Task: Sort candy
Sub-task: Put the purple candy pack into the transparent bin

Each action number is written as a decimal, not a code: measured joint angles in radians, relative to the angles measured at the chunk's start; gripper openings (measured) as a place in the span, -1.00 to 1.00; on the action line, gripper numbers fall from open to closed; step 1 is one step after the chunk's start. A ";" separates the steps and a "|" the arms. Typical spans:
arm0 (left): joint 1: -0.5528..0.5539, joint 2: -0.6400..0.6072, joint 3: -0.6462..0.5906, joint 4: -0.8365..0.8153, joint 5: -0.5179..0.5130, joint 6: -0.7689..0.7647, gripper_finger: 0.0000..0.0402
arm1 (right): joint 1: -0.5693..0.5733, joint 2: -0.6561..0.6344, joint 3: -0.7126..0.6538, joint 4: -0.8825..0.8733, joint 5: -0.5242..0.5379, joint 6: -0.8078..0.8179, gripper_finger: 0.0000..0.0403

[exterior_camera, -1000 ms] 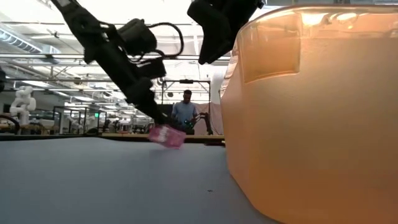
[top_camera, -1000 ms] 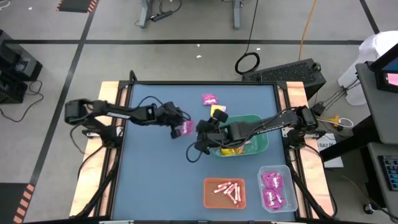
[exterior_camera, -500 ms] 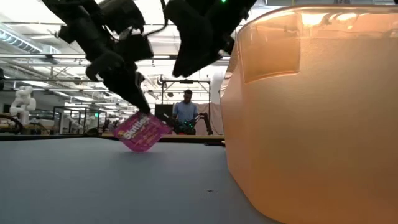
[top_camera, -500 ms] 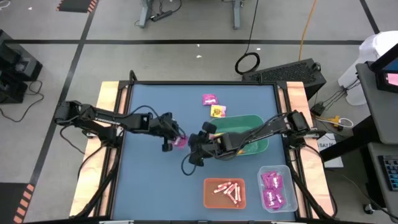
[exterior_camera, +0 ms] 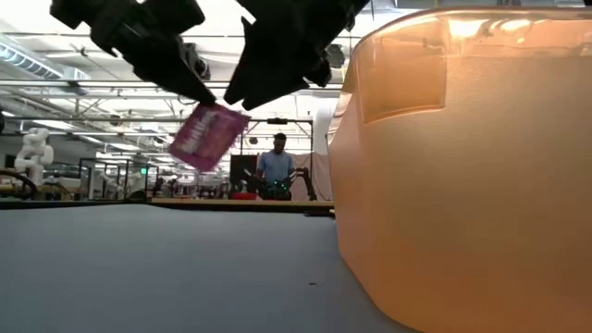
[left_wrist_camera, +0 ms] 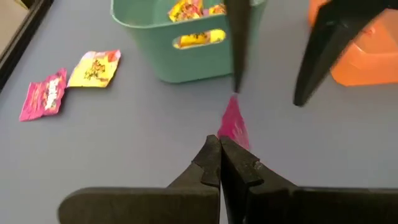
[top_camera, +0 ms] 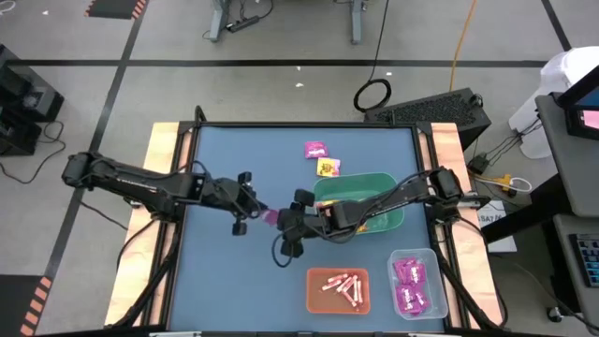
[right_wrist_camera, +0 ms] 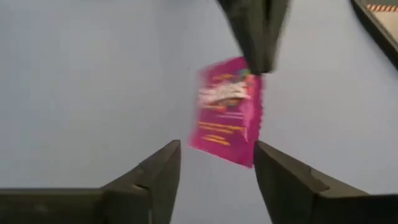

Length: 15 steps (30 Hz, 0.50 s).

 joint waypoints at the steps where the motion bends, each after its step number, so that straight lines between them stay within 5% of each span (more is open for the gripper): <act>1: -0.008 -0.010 0.000 -0.017 -0.001 -0.001 -1.00 | -0.002 0.000 0.000 0.008 0.002 -0.006 -0.01; 8: -0.060 -0.037 0.000 -0.013 -0.035 -0.002 -1.00 | -0.010 0.005 0.000 0.072 0.031 -0.052 0.26; 15: -0.093 -0.038 0.000 -0.016 -0.072 -0.001 -1.00 | -0.040 0.010 0.000 0.096 0.003 -0.048 0.19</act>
